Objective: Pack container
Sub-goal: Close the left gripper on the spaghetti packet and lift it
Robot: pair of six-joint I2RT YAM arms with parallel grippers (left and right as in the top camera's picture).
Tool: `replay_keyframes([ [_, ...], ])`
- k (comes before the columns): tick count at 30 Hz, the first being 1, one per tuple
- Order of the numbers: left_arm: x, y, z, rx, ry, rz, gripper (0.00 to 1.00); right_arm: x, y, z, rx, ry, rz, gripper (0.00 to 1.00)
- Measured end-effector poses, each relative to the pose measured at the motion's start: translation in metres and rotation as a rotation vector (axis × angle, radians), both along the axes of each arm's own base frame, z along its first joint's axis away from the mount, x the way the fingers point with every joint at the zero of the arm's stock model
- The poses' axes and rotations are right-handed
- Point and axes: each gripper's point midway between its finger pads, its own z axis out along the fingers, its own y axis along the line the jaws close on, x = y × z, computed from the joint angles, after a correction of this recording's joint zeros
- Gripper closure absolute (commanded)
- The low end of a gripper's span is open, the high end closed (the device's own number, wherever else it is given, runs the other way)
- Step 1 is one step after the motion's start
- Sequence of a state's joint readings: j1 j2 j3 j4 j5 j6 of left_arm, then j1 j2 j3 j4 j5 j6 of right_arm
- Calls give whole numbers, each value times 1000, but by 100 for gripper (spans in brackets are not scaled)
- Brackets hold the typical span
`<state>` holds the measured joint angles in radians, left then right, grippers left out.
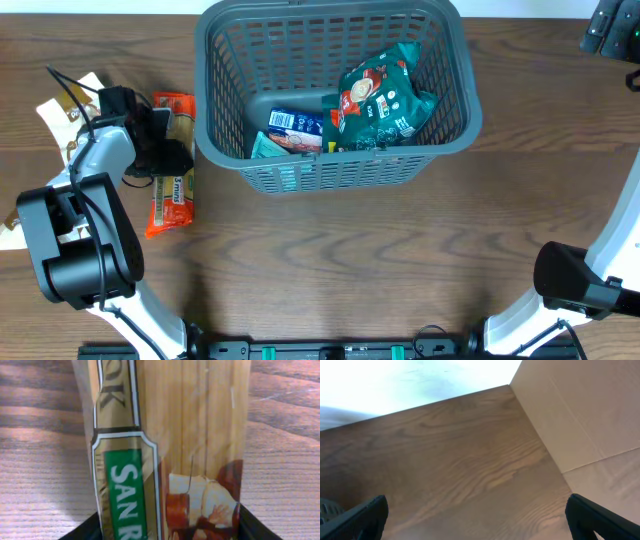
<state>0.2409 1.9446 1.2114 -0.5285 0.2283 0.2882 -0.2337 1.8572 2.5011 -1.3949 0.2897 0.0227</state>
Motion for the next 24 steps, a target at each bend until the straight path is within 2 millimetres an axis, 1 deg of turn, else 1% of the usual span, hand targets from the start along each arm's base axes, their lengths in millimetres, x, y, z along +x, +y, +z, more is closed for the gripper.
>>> replay_keyframes([
  [2,0,0,0,-5,0,6,77,0,0,0,0,0,0,1],
  [3,1,-1,1,-7,-1,4,91,0,0,0,0,0,0,1],
  [4,2,-1,3,-10,-5,3,94,0,0,0,0,0,0,1],
  [6,7,-1,10,-10,-26,-3,94,0,0,0,0,0,0,1],
  [8,10,0,12,-8,-38,0,94,0,0,0,0,0,0,1],
  [18,10,0,12,-26,-30,64,94,0,0,0,0,0,0,1],
  [24,8,1,17,-17,-30,95,94,0,0,0,0,0,0,1],
])
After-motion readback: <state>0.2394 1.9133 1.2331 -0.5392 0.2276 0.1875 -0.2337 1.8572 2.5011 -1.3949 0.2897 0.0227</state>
